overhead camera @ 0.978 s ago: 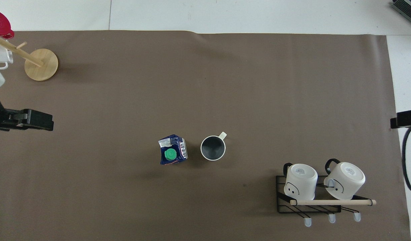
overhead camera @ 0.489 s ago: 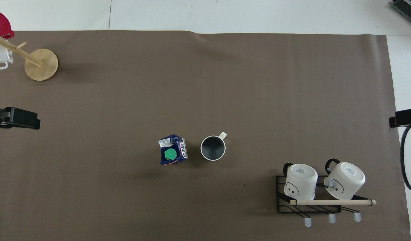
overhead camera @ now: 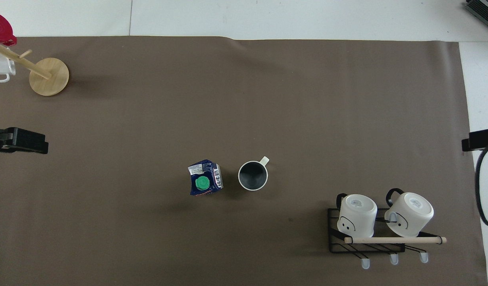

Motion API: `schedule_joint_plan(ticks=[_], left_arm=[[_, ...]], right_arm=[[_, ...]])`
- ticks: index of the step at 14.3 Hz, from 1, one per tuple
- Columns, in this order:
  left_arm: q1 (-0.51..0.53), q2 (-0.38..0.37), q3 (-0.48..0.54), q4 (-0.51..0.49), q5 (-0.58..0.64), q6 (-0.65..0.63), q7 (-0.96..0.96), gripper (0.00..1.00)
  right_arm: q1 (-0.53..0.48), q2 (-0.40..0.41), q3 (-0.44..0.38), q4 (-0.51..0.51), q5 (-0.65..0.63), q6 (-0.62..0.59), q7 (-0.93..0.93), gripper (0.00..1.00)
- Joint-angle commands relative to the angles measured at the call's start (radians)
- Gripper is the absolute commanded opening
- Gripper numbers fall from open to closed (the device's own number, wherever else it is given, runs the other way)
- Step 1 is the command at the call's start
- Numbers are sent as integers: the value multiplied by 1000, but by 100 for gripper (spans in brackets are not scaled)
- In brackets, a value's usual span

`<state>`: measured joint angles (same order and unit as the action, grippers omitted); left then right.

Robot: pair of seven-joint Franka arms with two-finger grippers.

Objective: Place cup and milk on table

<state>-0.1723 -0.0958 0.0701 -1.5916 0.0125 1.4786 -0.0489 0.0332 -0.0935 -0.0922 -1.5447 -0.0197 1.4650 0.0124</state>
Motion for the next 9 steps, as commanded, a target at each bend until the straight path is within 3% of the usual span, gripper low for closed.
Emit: schedule_joint_plan(ticks=[1, 9], left_arm=[[13, -2, -10, 12, -2, -21, 46, 100], [13, -12, -13, 4, -3, -20, 44, 100]], right_arm=[[-6, -2, 5, 2, 11, 8, -19, 100], [-6, -2, 5, 2, 11, 8, -19, 100]])
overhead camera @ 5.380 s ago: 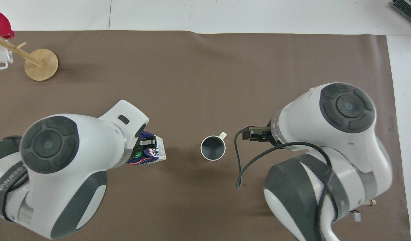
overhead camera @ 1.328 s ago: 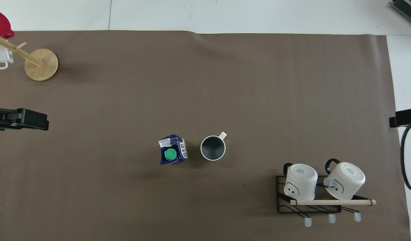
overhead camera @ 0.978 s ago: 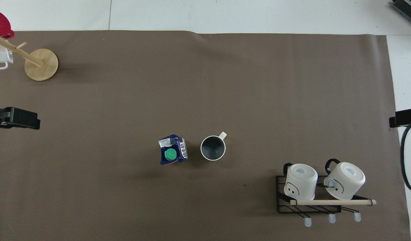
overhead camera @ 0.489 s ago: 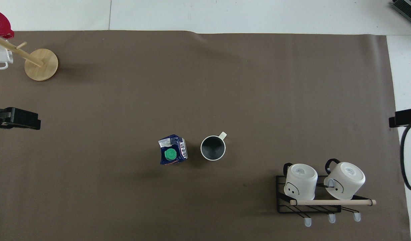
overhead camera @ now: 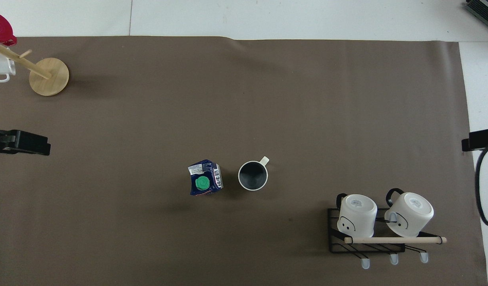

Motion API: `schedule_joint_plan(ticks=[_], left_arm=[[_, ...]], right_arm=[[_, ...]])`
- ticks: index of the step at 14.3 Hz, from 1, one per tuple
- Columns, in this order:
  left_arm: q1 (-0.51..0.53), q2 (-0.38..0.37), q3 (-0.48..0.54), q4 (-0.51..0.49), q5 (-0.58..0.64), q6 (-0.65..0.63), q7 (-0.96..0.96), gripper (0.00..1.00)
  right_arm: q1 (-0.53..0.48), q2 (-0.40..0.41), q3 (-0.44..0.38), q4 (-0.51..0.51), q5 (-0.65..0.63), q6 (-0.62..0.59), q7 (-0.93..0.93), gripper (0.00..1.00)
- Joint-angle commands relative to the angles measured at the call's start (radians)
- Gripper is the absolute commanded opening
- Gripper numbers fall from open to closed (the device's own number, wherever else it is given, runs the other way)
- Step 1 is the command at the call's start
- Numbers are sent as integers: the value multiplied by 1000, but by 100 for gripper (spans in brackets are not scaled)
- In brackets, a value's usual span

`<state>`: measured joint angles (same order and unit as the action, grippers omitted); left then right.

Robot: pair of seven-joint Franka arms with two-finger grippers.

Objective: Place cup and milk on table

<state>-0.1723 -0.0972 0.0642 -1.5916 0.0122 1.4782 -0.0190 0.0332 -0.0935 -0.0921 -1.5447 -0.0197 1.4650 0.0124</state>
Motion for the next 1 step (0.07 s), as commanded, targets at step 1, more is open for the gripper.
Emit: schedule_joint_plan(ticks=[1], left_arm=[[13, -10, -7, 4, -1, -19, 14, 100]], right_arm=[[-6, -2, 5, 2, 11, 8, -19, 100]])
